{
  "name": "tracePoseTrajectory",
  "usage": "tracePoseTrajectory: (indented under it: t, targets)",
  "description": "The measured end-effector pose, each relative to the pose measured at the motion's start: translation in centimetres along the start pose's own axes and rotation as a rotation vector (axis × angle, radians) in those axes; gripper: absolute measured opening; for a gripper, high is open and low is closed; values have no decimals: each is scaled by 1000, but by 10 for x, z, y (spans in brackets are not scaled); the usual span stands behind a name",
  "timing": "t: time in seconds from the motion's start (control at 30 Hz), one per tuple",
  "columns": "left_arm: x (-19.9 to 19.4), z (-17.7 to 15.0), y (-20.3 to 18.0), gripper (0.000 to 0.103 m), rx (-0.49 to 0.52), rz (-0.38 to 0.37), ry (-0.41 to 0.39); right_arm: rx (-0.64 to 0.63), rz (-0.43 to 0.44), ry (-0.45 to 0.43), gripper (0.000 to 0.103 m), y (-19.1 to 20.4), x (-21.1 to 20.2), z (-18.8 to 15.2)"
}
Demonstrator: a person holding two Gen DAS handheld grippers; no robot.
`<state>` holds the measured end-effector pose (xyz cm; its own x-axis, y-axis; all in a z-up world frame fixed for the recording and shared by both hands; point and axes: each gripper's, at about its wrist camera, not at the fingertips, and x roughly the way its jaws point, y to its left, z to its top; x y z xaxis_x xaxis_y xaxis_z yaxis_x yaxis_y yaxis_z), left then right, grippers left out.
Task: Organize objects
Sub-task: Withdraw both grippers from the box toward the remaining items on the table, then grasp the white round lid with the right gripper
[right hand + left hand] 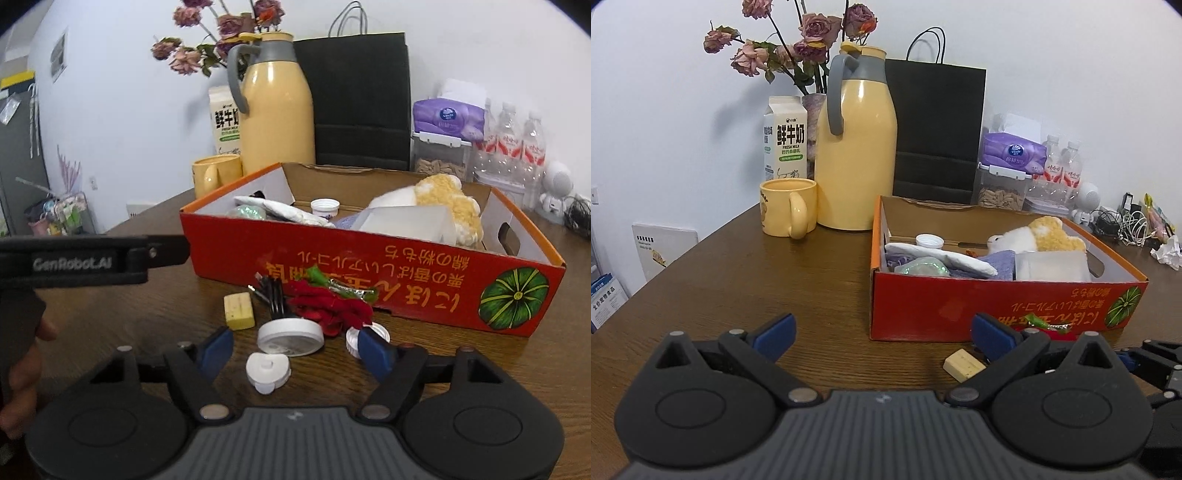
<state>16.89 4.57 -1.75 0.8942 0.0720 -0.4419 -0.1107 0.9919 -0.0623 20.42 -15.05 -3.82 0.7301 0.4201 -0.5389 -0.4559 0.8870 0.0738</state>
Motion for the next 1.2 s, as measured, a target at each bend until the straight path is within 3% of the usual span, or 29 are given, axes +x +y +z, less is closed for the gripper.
tracePoseTrajectory:
  t: [0.17, 0.33, 0.4, 0.93, 1.2]
  targets:
    - [-1, 0, -1, 103, 6, -4, -3, 31, -27, -5, 68, -2, 4, 2]
    - [-1, -1, -1, 103, 7, -2, -1, 38, -8, 14, 43, -3, 8, 2]
    - [0, -1, -2, 103, 9, -1, 3, 34, 1, 14, 39, -2, 7, 2]
    - [6, -4, -3, 103, 15, 2, 32, 19, 43, -48, 38, -5, -9, 4]
    - [8, -8, -9, 103, 51, -70, 54, 41, 94, -50, 38, -22, -17, 2]
